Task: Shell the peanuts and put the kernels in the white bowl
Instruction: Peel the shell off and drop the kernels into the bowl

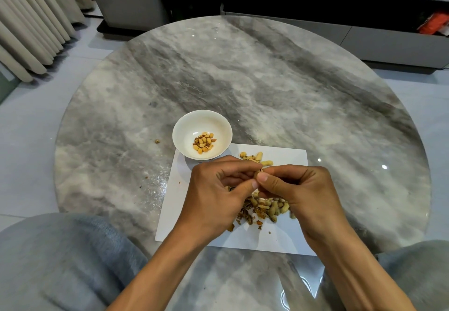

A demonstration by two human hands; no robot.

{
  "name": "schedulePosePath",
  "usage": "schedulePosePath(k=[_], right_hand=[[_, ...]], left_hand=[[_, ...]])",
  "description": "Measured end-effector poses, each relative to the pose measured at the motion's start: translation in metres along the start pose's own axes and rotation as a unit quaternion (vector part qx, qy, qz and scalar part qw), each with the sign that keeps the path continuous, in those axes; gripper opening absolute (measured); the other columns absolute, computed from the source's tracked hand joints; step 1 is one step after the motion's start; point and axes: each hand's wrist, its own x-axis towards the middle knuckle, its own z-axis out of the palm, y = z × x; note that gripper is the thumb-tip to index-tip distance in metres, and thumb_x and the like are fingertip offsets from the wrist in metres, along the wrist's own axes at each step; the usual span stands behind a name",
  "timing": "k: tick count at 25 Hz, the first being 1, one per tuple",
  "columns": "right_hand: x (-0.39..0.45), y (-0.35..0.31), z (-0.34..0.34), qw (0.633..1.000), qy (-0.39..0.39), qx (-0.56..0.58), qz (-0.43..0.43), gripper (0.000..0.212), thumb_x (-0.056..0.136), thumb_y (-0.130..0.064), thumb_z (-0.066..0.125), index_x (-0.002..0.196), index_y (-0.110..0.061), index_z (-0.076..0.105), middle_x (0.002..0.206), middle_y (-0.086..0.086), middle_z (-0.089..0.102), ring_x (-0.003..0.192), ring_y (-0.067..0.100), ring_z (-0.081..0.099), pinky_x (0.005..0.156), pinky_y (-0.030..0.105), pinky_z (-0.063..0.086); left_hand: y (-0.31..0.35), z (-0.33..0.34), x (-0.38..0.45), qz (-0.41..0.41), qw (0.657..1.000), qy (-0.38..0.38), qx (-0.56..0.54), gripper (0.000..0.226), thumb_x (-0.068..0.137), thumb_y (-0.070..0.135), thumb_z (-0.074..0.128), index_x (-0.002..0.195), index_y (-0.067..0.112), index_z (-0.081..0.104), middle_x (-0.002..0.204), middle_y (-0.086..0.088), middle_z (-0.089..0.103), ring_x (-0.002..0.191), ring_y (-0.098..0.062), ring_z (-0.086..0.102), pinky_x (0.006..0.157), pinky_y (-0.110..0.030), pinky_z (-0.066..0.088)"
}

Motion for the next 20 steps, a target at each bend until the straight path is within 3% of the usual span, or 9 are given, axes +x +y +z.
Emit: schedulePosePath(k=[4, 14, 17, 20], right_hand=[[-0.002, 0.004, 0.006, 1.000, 0.024, 0.014, -0.006, 0.005, 0.067, -0.014, 0.078, 0.071, -0.016, 0.081, 0.072, 0.014, 0.075, 0.062, 0.023, 0.070, 0.062, 0.025, 0.058], [-0.003, 0.006, 0.012, 0.996, 0.049, 0.080, 0.012, 0.009, 0.069, -0.017, 0.074, 0.075, -0.014, 0.080, 0.075, 0.013, 0.075, 0.066, 0.021, 0.071, 0.068, 0.028, 0.061], [-0.002, 0.006, 0.012, 0.994, 0.052, 0.096, 0.016, 0.013, 0.073, -0.014, 0.073, 0.083, -0.009, 0.079, 0.082, 0.016, 0.076, 0.072, 0.025, 0.073, 0.070, 0.027, 0.061], [-0.004, 0.008, 0.013, 0.995, 0.050, 0.089, 0.016, 0.011, 0.077, -0.012, 0.074, 0.086, -0.011, 0.080, 0.086, 0.015, 0.077, 0.080, 0.030, 0.075, 0.078, 0.035, 0.062]], left_hand=[[0.003, -0.002, 0.000, -0.034, 0.998, 0.008, -0.061, 0.031, 0.079, -0.007, 0.076, 0.096, 0.019, 0.078, 0.090, -0.001, 0.076, 0.082, -0.012, 0.074, 0.076, -0.020, 0.058], [0.006, 0.001, 0.001, -0.120, 0.978, 0.022, -0.168, 0.031, 0.083, -0.008, 0.071, 0.096, 0.019, 0.076, 0.088, -0.004, 0.078, 0.080, -0.013, 0.074, 0.071, -0.019, 0.056], [0.006, 0.003, 0.001, -0.154, 0.965, 0.024, -0.212, 0.029, 0.087, -0.009, 0.065, 0.100, 0.015, 0.075, 0.089, -0.003, 0.078, 0.078, -0.012, 0.074, 0.070, -0.019, 0.056], [0.003, 0.003, 0.002, -0.202, 0.944, 0.045, -0.258, 0.026, 0.090, -0.007, 0.061, 0.105, 0.010, 0.075, 0.097, -0.008, 0.077, 0.085, -0.017, 0.074, 0.073, -0.020, 0.056]])
